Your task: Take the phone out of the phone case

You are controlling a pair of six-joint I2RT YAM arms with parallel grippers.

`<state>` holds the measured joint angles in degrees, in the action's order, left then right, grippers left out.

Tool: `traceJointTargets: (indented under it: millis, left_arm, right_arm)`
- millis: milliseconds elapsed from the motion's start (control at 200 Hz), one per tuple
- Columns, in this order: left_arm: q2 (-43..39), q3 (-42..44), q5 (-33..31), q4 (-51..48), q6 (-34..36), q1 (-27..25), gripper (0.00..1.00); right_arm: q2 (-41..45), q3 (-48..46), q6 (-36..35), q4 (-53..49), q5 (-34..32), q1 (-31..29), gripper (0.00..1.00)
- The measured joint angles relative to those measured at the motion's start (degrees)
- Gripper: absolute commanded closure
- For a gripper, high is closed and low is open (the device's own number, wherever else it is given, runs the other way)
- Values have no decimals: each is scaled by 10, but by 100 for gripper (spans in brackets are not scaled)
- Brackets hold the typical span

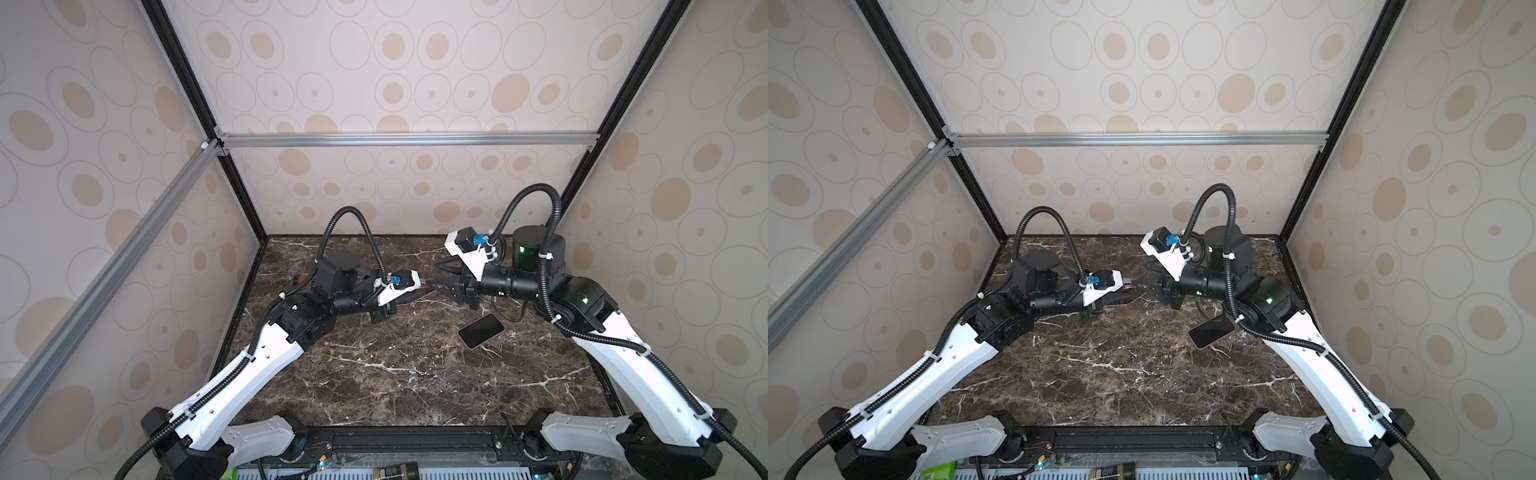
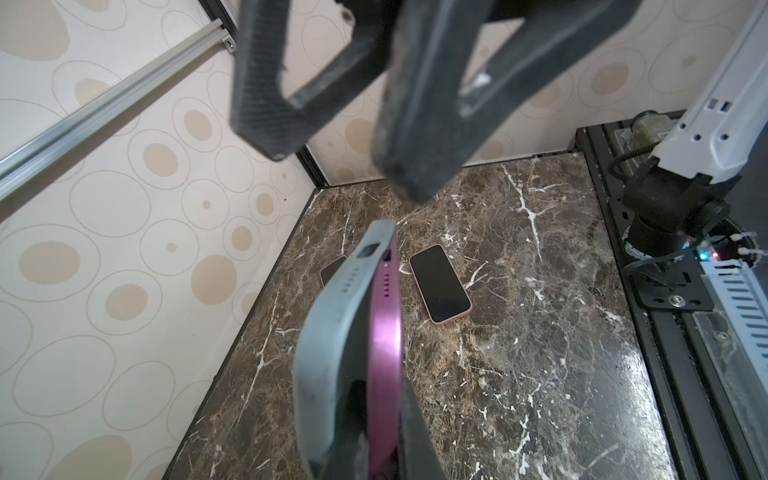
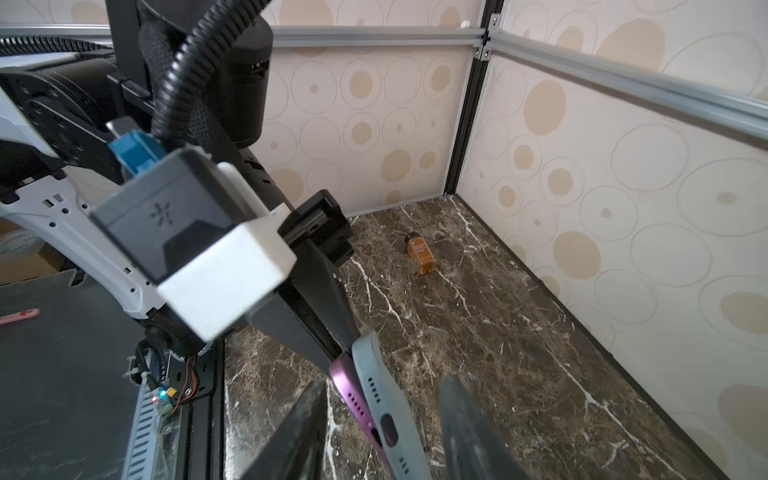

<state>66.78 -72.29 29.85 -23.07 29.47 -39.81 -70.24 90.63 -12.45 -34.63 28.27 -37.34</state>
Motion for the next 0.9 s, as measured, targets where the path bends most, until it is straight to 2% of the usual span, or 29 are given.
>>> traceJointTargets:
  millis: [325, 675, 900]
  left_arm:
    - [1, -2, -5, -14, 14, -10, 100]
    - [8, -4, -11, -24, 16, -15, 100]
    - [13, -4, -29, -33, 17, -15, 100]
  right_arm:
    - [-69, 76, -2, -93, 46, 10, 55]
    - [-105, 96, -14, -138, 45, 10, 56]
    - [-115, 101, -25, -151, 9, 7, 56]
